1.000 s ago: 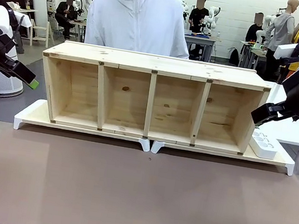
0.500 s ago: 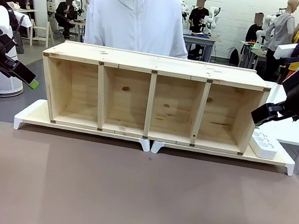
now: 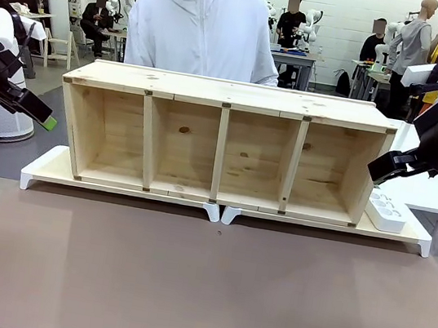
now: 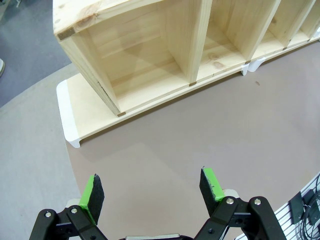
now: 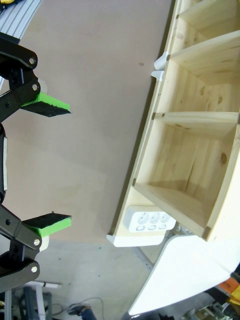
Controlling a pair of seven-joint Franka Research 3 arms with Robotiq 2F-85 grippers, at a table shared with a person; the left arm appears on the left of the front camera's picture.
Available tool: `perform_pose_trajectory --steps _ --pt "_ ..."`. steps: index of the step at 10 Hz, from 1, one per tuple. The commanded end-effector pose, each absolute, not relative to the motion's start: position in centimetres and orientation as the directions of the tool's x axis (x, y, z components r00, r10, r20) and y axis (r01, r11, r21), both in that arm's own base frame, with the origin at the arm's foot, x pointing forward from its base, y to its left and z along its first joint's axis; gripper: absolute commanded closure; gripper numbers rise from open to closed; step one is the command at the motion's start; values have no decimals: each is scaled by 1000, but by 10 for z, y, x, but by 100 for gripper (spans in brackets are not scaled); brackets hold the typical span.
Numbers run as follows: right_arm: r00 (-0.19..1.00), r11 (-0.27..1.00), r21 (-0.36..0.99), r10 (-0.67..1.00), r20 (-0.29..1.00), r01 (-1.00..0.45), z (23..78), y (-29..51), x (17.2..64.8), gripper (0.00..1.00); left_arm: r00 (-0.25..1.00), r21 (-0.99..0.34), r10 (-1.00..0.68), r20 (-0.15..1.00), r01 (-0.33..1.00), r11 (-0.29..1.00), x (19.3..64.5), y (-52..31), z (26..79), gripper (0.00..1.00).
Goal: Perform cable management.
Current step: When the cord part of the Power Cable appears at the lower middle area of the table and stops, grasp the cord part of the Power Cable.
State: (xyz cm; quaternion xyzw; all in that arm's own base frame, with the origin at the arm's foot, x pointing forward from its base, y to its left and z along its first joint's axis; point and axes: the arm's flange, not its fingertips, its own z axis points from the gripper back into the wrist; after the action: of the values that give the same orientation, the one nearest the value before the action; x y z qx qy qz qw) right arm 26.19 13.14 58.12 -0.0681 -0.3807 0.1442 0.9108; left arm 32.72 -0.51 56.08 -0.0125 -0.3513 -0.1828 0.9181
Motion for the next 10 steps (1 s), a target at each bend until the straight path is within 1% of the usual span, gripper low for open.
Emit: perform_pose_trajectory --steps 1,10 --pt "669 950 -233 310 675 -206 580 130 265 0 692 94 -313 651 336 937 327 -6 561 0" --pt "669 950 -233 310 675 -206 580 130 265 0 692 94 -313 651 336 937 327 -6 561 0"
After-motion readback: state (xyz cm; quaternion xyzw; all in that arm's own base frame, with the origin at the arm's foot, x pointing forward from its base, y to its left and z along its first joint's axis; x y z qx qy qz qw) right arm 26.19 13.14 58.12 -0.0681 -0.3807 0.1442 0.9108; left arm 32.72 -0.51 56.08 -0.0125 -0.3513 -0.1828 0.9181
